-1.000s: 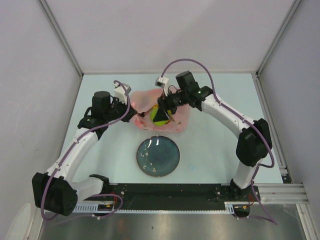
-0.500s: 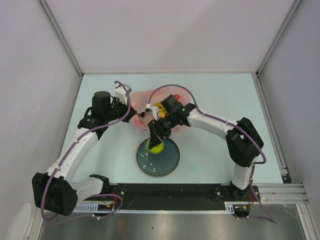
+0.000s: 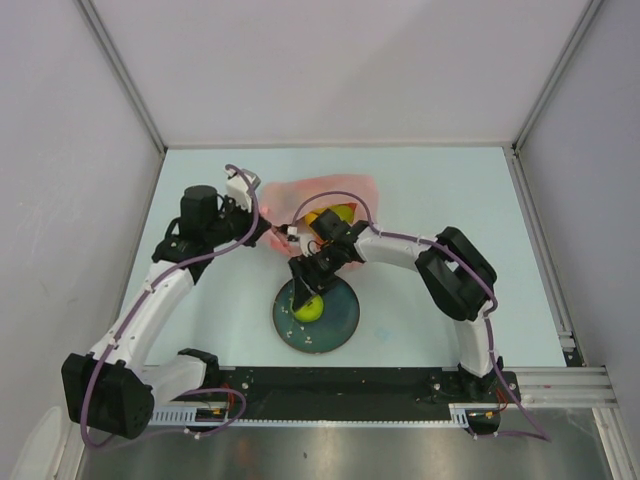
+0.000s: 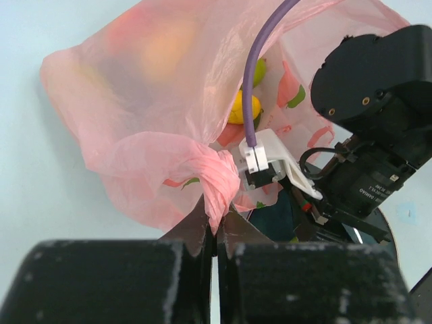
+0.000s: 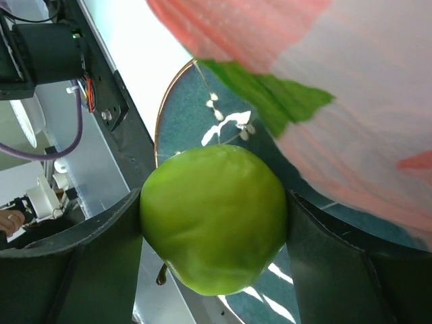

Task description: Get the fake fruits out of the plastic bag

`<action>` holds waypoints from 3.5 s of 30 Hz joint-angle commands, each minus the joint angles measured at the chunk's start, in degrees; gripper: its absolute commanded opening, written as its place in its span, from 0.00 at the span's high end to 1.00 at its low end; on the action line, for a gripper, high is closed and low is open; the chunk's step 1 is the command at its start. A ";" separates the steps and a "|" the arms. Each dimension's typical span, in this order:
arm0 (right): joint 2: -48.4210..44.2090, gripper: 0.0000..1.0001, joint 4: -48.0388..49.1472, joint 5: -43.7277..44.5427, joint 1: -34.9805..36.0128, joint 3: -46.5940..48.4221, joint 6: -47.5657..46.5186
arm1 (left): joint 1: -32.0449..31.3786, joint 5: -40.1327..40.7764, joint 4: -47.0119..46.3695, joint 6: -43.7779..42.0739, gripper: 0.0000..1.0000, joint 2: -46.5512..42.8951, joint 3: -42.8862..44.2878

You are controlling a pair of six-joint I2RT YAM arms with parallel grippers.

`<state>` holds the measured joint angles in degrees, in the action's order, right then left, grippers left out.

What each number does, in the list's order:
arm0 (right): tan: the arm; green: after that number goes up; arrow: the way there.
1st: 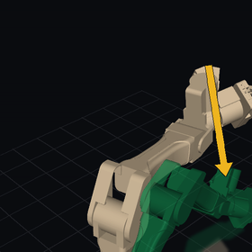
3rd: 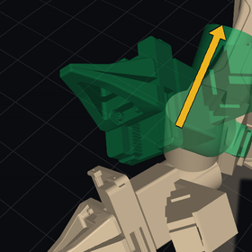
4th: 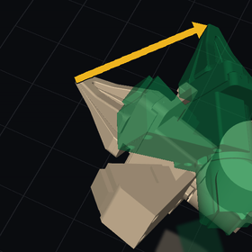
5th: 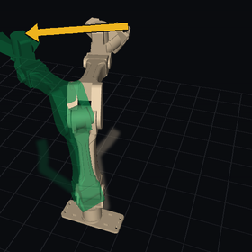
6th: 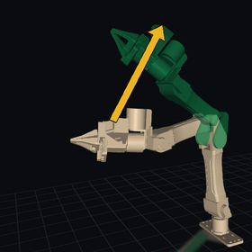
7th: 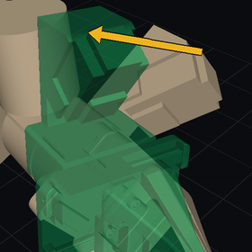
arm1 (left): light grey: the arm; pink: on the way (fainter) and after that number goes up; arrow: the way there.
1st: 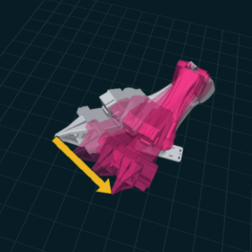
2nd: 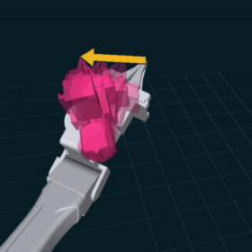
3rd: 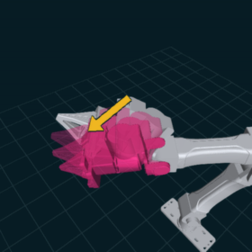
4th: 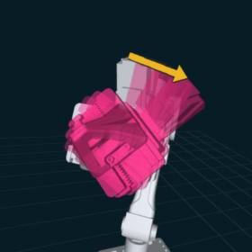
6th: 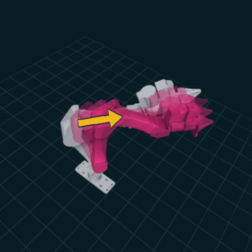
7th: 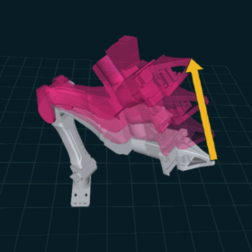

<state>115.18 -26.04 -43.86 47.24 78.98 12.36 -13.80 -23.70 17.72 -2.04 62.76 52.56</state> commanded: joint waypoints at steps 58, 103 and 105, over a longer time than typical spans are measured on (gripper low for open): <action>-5.92 0.00 -7.96 2.82 -5.75 17.60 -12.18 | 1.94 -0.55 -2.77 -0.95 1.00 1.05 1.67; -13.39 0.09 4.69 50.38 -16.39 1.62 -39.96 | -0.08 -6.44 -1.72 -0.60 1.00 3.94 6.60; -15.06 0.06 4.51 46.35 -16.22 2.05 -39.35 | 0.00 -6.88 -1.81 -0.07 1.00 4.56 6.16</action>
<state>105.01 -21.10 7.57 31.57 80.95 -27.09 -13.65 -29.02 18.00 -4.23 66.46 59.20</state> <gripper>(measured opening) 0.918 0.010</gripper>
